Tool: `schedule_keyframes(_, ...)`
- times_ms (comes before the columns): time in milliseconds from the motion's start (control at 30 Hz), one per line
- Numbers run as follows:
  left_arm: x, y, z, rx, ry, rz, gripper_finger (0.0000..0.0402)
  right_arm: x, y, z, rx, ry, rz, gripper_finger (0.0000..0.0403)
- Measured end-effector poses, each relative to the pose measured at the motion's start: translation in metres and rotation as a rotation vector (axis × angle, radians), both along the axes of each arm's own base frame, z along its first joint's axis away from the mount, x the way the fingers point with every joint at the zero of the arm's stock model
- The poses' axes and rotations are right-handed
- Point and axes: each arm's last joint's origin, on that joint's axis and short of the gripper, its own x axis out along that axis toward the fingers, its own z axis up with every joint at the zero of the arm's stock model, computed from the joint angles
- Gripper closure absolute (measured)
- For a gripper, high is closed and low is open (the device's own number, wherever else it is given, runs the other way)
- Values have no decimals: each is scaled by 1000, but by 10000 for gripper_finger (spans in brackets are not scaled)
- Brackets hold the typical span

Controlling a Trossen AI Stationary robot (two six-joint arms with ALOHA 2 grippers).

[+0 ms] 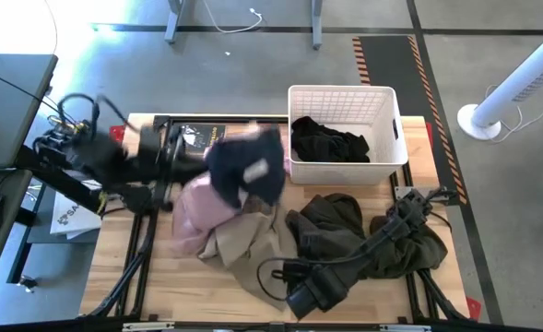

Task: Sort clothes
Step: Put the blue shorts into the laundry bin

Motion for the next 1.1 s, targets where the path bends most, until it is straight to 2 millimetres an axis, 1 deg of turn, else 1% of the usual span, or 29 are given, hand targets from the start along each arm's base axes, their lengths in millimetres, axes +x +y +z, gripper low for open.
schedule_keyframes(100, 22, 25, 10, 97, -79, 50, 401, -6, 5, 0, 0, 17, 14, 279)
schedule_keyframes(200, 58, 53, 7, 146, -137, 8, 401, -7, 8, 0, -9, 0, 10, 279)
schedule_keyframes(267, 86, 74, -1, 140, -138, -30, 401, -6, 7, 0, -13, -11, -4, 279)
schedule_keyframes(400, 139, 125, -19, 86, -116, -42, 401, -6, 6, 1, -30, -32, -13, 279)
schedule_keyframes(533, 181, 172, -32, 13, -105, -126, 401, -6, 6, 1, -58, -55, -9, 279)
schedule_keyframes(633, 205, 201, -41, -27, -119, -182, 401, -5, 5, 2, -80, -72, -8, 279)
schedule_keyframes(700, 218, 216, -48, -29, -109, -171, 401, -5, 5, 2, -91, -81, -8, 279)
schedule_keyframes(767, 229, 231, -61, -29, -79, -120, 399, -5, 4, 2, -97, -85, -7, 279)
schedule_keyframes(867, 243, 253, -93, -47, 17, 28, 388, -5, 4, 2, -96, -85, -8, 279)
schedule_keyframes(933, 249, 267, -114, -55, 96, 129, 378, -6, 5, 2, -105, -76, -5, 279)
schedule_keyframes(967, 250, 272, -120, -35, 120, 147, 370, -6, 5, 1, -106, -75, -3, 279)
schedule_keyframes(1000, 250, 275, -123, -20, 140, 159, 362, -6, 6, 0, -105, -79, -3, 279)
schedule_keyframes(1033, 249, 275, -123, -9, 141, 161, 354, -6, 6, 0, -105, -85, -2, 279)
schedule_keyframes(1100, 245, 271, -112, 0, 108, 135, 337, -7, 8, 2, -101, -92, -3, 279)
